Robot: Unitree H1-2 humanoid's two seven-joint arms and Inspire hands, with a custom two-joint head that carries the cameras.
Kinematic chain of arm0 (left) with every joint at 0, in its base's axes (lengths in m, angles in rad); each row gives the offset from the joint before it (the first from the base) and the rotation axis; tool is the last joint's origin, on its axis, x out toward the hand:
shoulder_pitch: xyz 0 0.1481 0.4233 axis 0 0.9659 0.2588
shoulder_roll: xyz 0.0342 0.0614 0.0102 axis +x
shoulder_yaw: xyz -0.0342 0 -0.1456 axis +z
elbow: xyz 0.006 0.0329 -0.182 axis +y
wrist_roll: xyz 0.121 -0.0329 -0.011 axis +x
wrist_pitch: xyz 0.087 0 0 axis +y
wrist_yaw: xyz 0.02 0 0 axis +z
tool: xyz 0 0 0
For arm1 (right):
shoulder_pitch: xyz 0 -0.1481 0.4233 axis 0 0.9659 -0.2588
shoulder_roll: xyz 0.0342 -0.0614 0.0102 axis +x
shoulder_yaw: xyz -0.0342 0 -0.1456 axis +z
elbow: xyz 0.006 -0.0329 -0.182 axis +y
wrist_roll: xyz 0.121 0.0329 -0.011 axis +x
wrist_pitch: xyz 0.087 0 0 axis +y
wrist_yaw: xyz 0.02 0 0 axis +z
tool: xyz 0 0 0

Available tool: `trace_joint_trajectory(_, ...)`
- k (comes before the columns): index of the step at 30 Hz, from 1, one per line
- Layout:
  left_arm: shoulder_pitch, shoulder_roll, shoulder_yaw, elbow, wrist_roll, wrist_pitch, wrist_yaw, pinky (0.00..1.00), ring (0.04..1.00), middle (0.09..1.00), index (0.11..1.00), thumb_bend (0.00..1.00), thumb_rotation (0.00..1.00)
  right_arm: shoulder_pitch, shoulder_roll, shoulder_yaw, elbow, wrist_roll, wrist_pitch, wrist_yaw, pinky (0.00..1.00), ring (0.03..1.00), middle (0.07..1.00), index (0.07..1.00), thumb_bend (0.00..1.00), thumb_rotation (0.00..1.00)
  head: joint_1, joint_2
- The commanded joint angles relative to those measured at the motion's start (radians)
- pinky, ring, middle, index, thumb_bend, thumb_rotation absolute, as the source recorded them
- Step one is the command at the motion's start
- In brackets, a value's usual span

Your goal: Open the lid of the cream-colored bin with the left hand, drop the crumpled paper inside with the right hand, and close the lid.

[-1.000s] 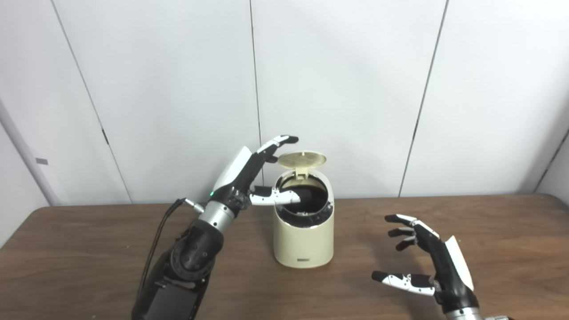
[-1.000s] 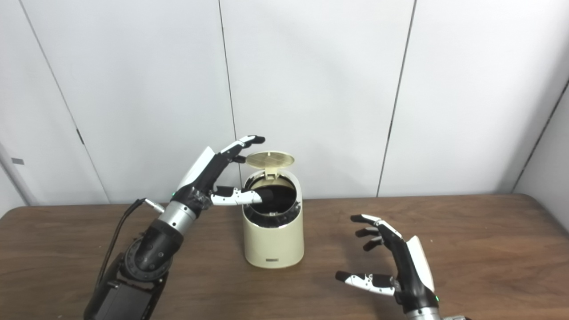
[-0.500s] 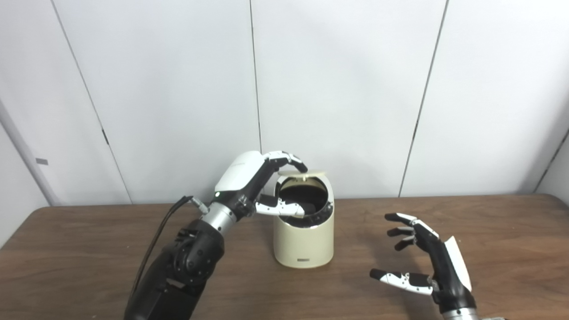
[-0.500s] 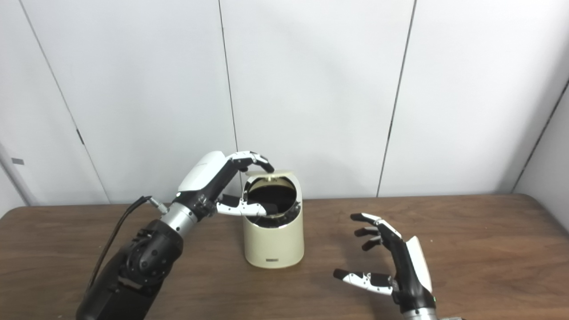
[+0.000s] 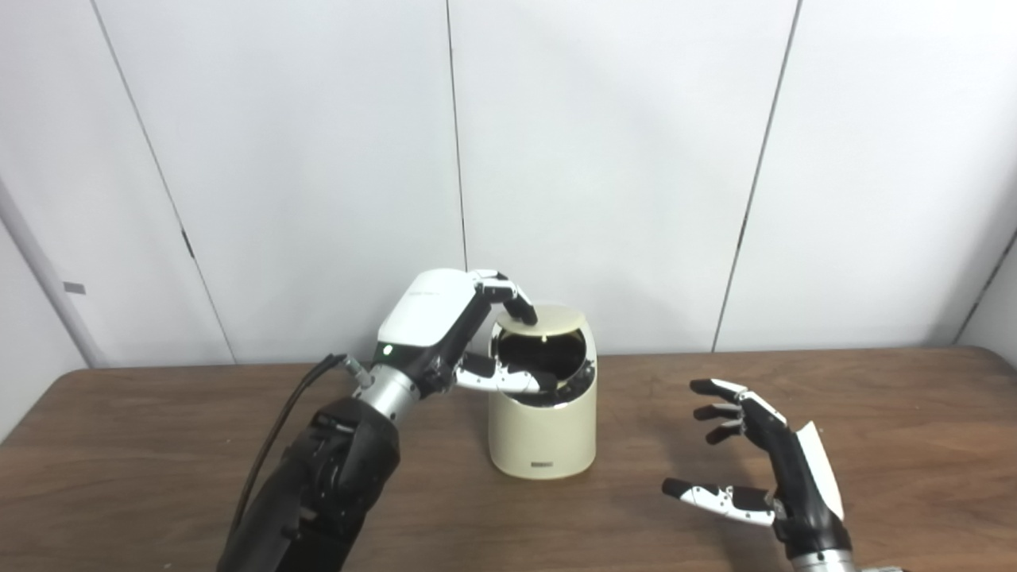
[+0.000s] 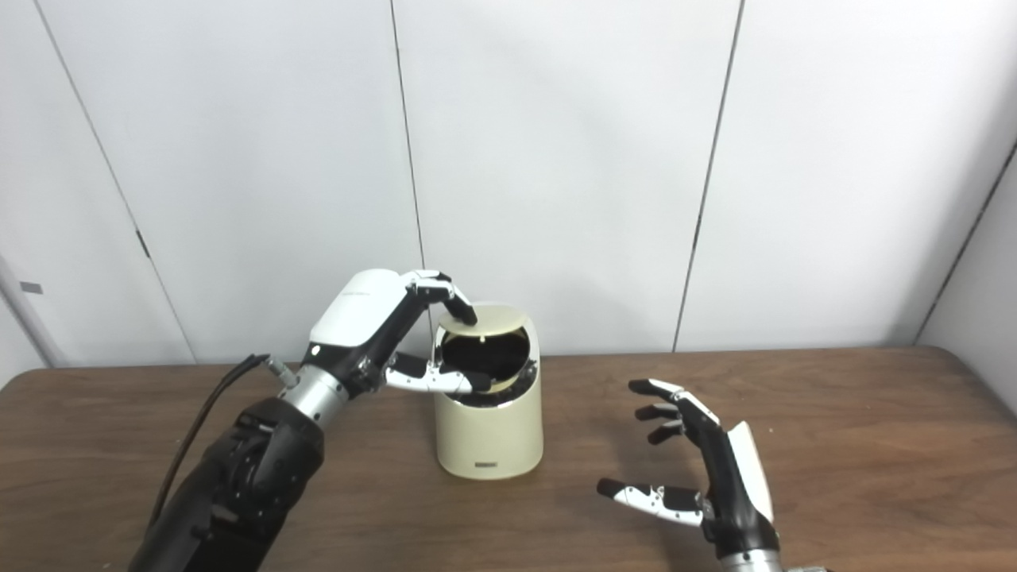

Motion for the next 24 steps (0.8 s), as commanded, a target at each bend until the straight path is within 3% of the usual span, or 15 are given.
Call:
trace_joint_trajectory(1,-0.037,0.016,0.006,-0.031,0.011,-0.011,0.018,0.66,0.824,0.660,0.631,0.88,0.53,-0.034,-0.002,0.001,-0.037,0.000,-0.024,-0.011,0.49,0.652,0.760,0.717,0.75,0.00,-0.001,0.001)
trace_joint_trajectory(24,-0.003,0.024,-0.025,0.013,-0.009,-0.099,0.017,0.62,0.805,0.643,0.644,0.91,0.49,-0.042,0.012,0.012,-0.062,-0.012,0.019,-0.008,0.51,0.657,0.758,0.718,0.76,0.00,-0.013,0.008)
